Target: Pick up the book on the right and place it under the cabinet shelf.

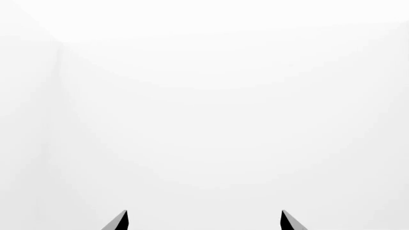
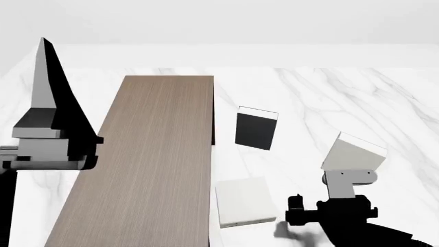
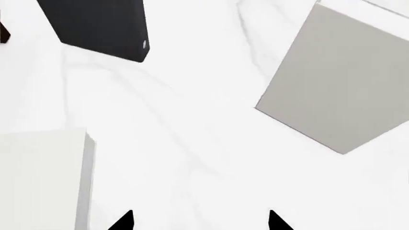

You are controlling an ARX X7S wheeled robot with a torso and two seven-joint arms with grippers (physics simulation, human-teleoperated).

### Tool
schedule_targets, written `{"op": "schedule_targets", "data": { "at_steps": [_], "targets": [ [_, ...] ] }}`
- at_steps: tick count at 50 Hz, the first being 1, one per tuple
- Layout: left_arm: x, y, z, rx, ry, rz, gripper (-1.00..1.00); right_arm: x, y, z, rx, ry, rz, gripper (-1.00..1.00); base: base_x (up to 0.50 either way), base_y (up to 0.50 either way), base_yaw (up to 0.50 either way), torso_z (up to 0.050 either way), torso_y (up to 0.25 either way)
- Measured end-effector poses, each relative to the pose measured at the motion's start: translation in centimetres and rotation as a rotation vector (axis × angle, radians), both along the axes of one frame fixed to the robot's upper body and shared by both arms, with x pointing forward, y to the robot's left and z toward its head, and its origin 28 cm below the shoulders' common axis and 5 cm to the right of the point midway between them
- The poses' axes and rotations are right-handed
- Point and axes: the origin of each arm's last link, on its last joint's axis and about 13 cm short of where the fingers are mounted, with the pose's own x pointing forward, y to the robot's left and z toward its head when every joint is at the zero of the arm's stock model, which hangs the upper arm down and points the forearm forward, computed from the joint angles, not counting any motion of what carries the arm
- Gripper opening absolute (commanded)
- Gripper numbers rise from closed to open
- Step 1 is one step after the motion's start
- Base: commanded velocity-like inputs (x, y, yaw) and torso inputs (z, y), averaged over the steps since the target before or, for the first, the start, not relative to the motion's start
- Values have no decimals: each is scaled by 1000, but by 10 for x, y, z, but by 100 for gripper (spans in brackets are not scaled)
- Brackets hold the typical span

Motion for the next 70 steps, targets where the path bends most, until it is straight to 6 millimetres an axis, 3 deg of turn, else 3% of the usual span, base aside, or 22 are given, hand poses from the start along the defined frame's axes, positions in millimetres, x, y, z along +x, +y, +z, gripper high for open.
{"op": "schedule_targets", "data": {
  "at_steps": [36,70],
  "targets": [
    [-1,-1,0,-1,2,-1,100,36,10,-19,-34,44,42,100,0,0,0,0,0],
    [-1,-1,0,0,0,2,100,52,24,-40,-52,93,100,100,0,0,0,0,0]
  ]
}}
